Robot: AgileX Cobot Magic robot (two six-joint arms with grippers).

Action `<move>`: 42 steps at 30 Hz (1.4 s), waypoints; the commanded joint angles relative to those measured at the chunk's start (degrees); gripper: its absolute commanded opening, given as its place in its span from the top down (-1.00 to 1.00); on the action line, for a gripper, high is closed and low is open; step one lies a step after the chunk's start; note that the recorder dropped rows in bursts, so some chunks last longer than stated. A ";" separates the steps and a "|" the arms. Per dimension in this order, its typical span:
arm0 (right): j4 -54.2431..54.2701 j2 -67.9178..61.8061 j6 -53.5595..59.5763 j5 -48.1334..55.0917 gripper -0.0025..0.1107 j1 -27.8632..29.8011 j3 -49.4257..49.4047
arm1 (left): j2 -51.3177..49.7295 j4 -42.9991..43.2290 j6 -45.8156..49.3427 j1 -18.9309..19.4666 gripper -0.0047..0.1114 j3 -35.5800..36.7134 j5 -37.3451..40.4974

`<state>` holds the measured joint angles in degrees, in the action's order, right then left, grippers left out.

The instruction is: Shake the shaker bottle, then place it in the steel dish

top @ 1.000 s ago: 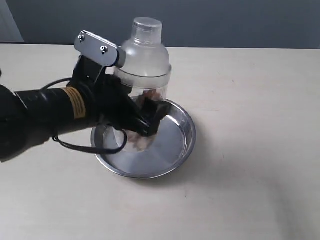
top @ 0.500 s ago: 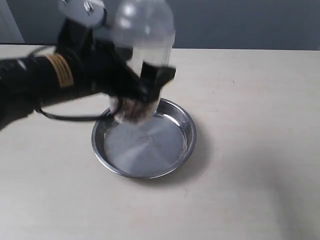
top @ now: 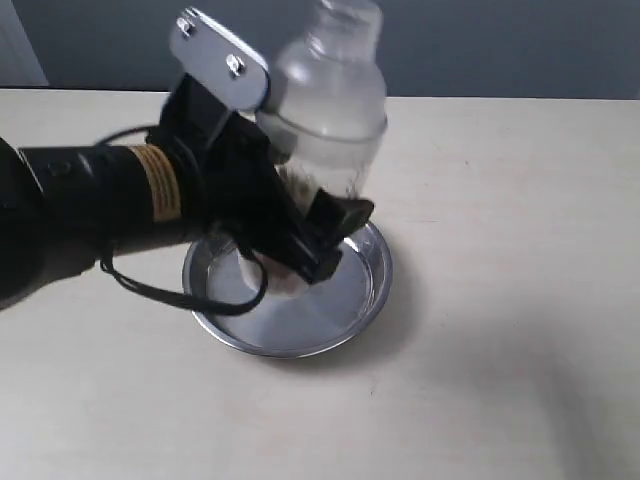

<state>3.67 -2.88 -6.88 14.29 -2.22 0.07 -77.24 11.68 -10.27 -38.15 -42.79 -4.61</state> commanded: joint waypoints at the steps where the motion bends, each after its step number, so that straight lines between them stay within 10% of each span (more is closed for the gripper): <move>1: -0.38 -0.10 0.20 -0.67 0.97 -0.08 -0.07 | -3.52 -16.59 -6.45 14.27 0.91 2.71 -5.69; 5: -0.36 -0.10 0.20 -0.90 0.97 -0.08 -0.07 | -0.51 8.27 -9.86 2.05 0.91 0.61 -0.13; 10: -0.36 -0.10 0.20 -0.90 0.97 -0.08 -0.07 | -4.80 -5.25 -19.31 11.28 0.91 0.58 -2.46; 14: -0.36 -0.10 0.20 -0.90 0.97 -0.08 -0.07 | -0.71 17.74 -19.58 1.97 0.91 0.43 -0.19; 18: -0.36 -0.10 0.20 -0.90 0.97 -0.08 -0.07 | -5.86 0.77 -19.57 12.04 0.91 0.83 -1.61; 24: -0.51 -0.10 0.20 -0.77 0.97 -0.08 -0.07 | 4.31 11.24 -19.19 9.86 0.91 -11.78 -3.60; 28: -0.51 -0.10 0.20 -0.77 0.97 -0.08 -0.07 | -2.69 7.92 -19.79 9.70 0.91 -3.74 3.06; 36: -0.51 -0.10 0.20 -0.77 0.97 -0.08 -0.07 | 1.95 8.97 -19.23 9.35 0.91 -8.67 -9.54; 42: -0.02 -0.10 0.20 -0.91 0.97 -0.08 -0.07 | -10.46 3.14 -19.93 8.15 0.91 1.68 -9.94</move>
<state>3.67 -2.88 -6.88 14.28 -2.22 0.07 -80.92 18.37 -29.56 -29.74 -45.62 -15.73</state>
